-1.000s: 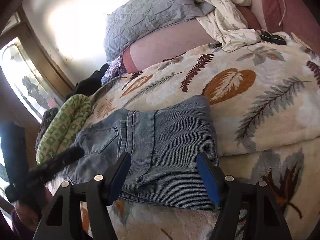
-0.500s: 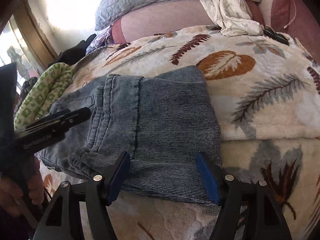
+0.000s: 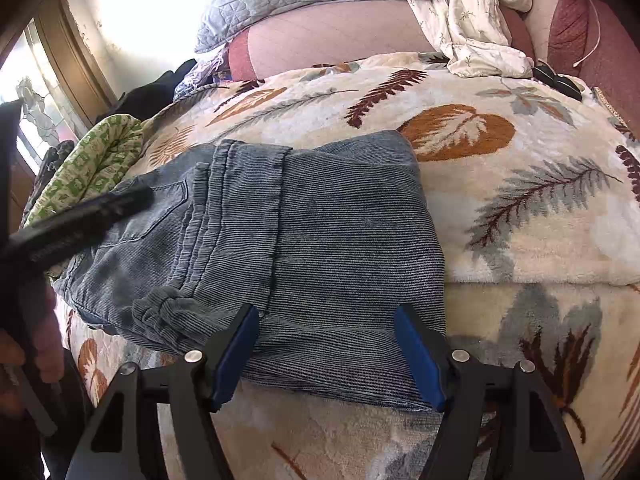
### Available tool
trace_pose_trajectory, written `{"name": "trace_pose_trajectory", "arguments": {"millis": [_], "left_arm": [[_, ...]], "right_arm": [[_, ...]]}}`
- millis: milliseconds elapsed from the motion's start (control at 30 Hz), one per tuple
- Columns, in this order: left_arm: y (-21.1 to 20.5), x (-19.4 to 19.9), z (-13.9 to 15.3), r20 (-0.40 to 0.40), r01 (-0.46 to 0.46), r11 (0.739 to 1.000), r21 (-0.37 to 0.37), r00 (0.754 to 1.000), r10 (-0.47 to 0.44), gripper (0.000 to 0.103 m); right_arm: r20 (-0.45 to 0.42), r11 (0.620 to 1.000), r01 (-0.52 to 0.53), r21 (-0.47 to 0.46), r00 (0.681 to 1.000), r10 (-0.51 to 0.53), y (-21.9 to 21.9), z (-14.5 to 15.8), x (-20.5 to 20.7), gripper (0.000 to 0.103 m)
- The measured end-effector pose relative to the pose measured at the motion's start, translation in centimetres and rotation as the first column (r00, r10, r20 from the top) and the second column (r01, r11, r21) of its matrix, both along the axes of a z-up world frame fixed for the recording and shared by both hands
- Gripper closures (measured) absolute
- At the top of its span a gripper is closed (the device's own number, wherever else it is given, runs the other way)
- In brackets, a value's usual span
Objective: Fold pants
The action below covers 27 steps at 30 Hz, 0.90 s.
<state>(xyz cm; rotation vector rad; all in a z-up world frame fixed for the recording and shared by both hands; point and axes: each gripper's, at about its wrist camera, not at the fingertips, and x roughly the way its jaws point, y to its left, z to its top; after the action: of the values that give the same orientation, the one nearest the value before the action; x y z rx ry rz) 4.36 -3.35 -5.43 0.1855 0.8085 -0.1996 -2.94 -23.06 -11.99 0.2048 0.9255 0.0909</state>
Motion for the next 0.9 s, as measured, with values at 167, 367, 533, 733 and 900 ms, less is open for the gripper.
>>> {"name": "trace_pose_trajectory", "arguments": {"millis": [167,367,533,733,900], "left_arm": [[0.3,-1.0,1.4,0.058,0.008,1.0,0.017,0.998,-0.009,0.031],[0.6,-1.8,2.5,0.088,0.02,1.0,0.012,0.996,-0.021,0.03],[1.6,-2.3,2.7,0.089,0.008,1.0,0.006,0.996,-0.008,0.03],[3.9,-2.4,2.2,0.079,-0.035,0.999,-0.012,0.996,0.036,0.03],[7.4,-2.0,0.6,0.068,-0.105,0.994,-0.016,0.992,0.106,0.029]], "right_arm": [[0.001,1.0,-0.002,-0.008,1.0,0.002,0.1,0.0,0.0,0.029],[0.003,1.0,0.001,-0.015,1.0,-0.001,0.3,0.0,-0.2,0.029],[0.004,0.999,-0.003,-0.041,1.0,0.003,0.5,0.0,-0.2,0.029],[0.01,0.997,-0.006,-0.078,1.0,0.006,1.0,-0.1,-0.2,0.029],[0.019,0.994,-0.007,-0.105,1.0,0.009,1.3,-0.2,-0.3,0.029]]}}
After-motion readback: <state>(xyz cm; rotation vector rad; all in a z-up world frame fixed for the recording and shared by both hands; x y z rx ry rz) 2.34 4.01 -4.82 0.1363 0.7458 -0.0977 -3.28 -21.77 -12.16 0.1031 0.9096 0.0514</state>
